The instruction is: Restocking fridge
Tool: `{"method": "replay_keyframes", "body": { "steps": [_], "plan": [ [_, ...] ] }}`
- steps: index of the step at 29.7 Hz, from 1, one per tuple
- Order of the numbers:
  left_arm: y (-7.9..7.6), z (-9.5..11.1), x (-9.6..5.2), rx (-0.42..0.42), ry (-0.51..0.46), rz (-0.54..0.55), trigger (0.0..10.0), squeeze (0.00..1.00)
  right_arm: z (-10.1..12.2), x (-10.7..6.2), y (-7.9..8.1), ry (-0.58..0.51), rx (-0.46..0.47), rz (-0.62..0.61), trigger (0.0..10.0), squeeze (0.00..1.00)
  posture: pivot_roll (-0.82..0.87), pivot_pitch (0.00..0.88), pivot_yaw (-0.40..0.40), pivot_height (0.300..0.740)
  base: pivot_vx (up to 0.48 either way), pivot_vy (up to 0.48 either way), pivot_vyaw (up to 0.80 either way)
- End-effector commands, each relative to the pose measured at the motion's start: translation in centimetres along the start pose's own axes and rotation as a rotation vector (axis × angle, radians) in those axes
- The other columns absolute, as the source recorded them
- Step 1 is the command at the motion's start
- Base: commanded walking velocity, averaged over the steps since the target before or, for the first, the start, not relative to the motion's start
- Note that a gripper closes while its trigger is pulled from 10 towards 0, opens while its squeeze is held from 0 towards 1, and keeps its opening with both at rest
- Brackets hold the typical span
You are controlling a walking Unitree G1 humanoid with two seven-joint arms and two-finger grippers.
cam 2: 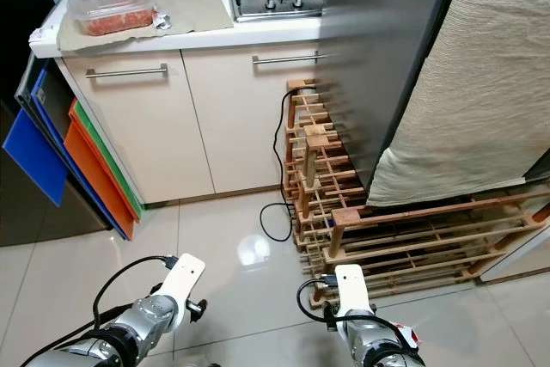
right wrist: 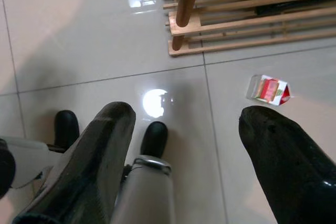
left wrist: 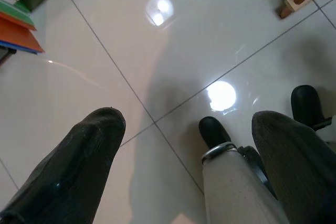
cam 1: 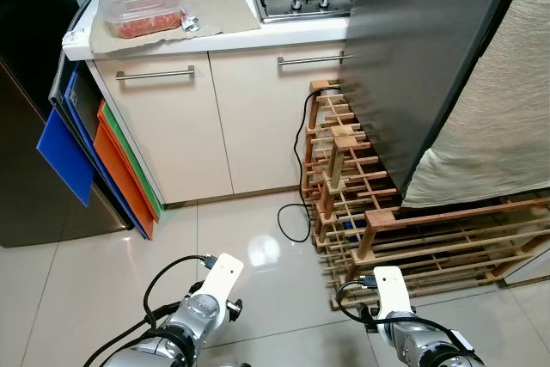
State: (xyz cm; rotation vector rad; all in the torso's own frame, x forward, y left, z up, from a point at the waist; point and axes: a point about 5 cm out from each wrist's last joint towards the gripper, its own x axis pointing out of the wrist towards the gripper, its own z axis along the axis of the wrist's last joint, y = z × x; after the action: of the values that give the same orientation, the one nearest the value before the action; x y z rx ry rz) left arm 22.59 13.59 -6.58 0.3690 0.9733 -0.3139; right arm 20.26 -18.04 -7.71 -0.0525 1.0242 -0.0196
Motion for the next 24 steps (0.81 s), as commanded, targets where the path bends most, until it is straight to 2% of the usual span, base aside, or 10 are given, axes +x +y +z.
{"method": "replay_keyframes", "body": {
  "steps": [1,6,10,18,24],
  "plan": [
    [-0.1,0.3,0.0,0.019,-0.001,-0.008,10.0,0.00,-0.3,0.0,-0.1,0.000,0.044,-0.012,10.0,0.00,-0.06,0.000,0.076,0.740,0.000,0.000,0.00],
    [0.1,0.3,0.0,0.022,-0.007,-0.008,10.0,0.00,-0.4,0.0,0.0,0.007,0.067,-0.032,10.0,0.00,-0.09,0.000,0.108,0.740,0.000,0.000,0.00],
    [0.1,0.5,0.0,0.037,-0.008,-0.007,10.0,0.00,-0.4,0.0,-0.1,0.007,0.080,-0.035,10.0,0.00,-0.08,0.001,0.094,0.740,0.000,0.000,0.00],
    [0.0,-0.4,0.0,-0.066,0.010,0.001,10.0,0.00,-0.4,-0.1,-0.6,0.016,0.016,-0.021,10.0,0.00,-0.01,0.016,0.033,0.740,0.000,0.000,0.00],
    [0.0,-1.0,0.0,-0.077,0.020,0.006,10.0,0.00,-0.2,-0.1,-0.9,0.010,-0.001,-0.019,10.0,0.00,0.02,0.005,0.026,0.740,0.000,0.000,0.00]
  ]
}}
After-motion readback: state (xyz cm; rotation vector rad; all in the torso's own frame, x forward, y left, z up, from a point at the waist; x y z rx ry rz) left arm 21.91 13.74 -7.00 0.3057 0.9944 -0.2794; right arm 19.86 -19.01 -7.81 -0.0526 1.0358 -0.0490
